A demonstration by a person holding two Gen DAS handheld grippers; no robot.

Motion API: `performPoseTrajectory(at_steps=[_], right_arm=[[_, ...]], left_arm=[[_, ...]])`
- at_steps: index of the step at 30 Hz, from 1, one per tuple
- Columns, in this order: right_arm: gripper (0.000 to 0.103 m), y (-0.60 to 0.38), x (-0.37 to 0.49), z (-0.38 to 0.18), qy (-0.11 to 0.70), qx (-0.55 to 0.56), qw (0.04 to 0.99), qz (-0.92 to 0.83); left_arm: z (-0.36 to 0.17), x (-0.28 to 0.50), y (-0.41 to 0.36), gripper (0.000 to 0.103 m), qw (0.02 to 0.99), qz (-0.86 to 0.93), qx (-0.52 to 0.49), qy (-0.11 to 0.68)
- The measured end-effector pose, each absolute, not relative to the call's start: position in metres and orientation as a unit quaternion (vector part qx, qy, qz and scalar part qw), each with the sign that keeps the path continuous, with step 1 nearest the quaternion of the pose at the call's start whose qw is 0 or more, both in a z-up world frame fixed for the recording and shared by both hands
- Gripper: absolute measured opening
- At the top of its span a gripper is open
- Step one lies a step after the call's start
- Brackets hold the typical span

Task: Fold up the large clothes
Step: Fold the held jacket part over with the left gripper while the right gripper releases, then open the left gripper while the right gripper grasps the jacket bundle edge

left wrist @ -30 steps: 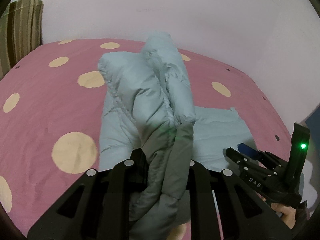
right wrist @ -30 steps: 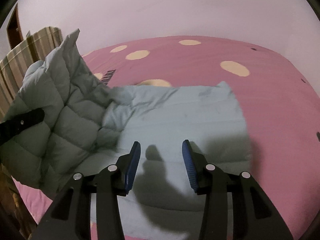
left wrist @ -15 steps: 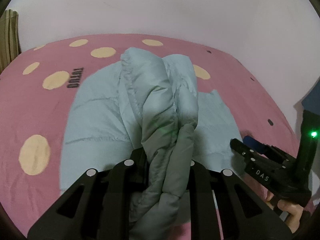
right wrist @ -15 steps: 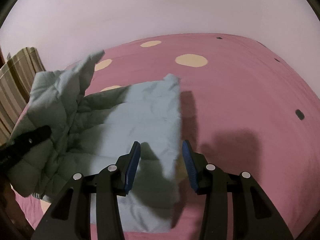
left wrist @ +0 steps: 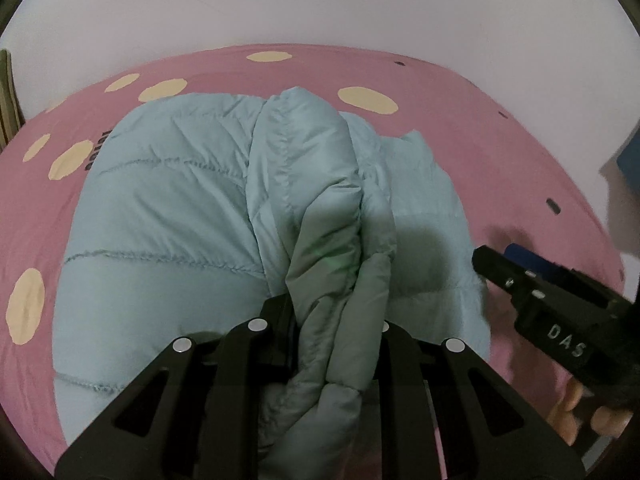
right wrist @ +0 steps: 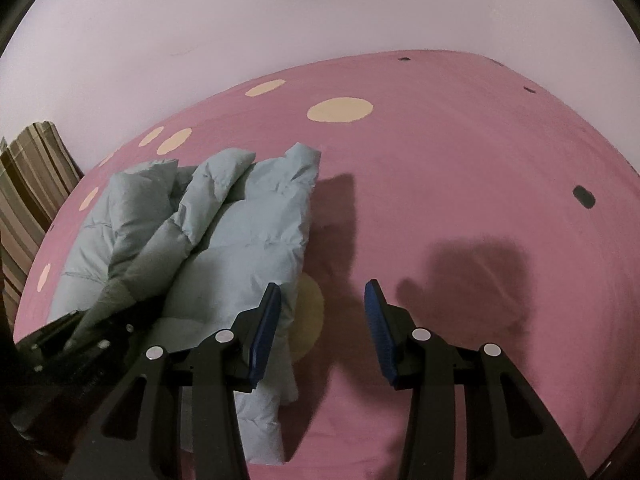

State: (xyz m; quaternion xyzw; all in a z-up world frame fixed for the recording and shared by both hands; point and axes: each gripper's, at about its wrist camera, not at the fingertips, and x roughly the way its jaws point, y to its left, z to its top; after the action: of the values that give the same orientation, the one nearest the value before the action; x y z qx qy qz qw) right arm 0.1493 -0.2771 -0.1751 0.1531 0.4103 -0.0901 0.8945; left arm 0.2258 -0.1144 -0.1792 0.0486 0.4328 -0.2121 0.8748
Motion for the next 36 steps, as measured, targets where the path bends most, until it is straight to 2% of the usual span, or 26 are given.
performPoseTrajectory(at_steps=[5, 7, 8, 10, 12, 18, 21, 25, 31, 36], right_arm=[[0.044, -0.281, 0.148, -0.177, 0.412, 0.156, 0.893, -0.091], [0.044, -0.282, 0.147, -0.176, 0.412, 0.157, 0.893, -0.092], [0.044, -0.282, 0.147, -0.174, 0.411, 0.157, 0.893, -0.092], [0.044, -0.285, 0.146, -0.173, 0.409, 0.158, 0.894, -0.093], [0.044, -0.284, 0.144, -0.169, 0.407, 0.158, 0.895, -0.095], [0.045, -0.276, 0.139, -0.155, 0.401, 0.159, 0.898, -0.087], [0.057, -0.265, 0.138, -0.145, 0.392, 0.156, 0.904, -0.074], [0.060, -0.247, 0.149, -0.135, 0.388, 0.163, 0.906, -0.039], [0.064, -0.214, 0.181, -0.136, 0.401, 0.177, 0.899, 0.009], [0.068, -0.194, 0.209, -0.151, 0.430, 0.177, 0.885, 0.019]], left_arm=[[-0.180, 0.222, -0.119, 0.016, 0.878, -0.210, 0.059, 0.426], [-0.175, 0.217, -0.117, 0.020, 0.879, -0.208, 0.057, 0.424], [-0.172, 0.213, -0.118, 0.024, 0.879, -0.210, 0.054, 0.424], [-0.164, 0.204, -0.116, 0.048, 0.878, -0.222, 0.041, 0.421], [-0.153, 0.193, -0.114, 0.060, 0.880, -0.233, 0.033, 0.412], [-0.111, 0.160, -0.093, 0.080, 0.900, -0.241, 0.035, 0.363], [-0.093, 0.153, -0.068, 0.085, 0.915, -0.226, 0.024, 0.334], [-0.082, 0.161, -0.018, 0.091, 0.941, -0.160, 0.017, 0.298], [-0.114, 0.199, 0.047, 0.091, 0.938, -0.082, -0.016, 0.338], [-0.143, 0.220, 0.066, 0.091, 0.922, -0.084, -0.046, 0.374]])
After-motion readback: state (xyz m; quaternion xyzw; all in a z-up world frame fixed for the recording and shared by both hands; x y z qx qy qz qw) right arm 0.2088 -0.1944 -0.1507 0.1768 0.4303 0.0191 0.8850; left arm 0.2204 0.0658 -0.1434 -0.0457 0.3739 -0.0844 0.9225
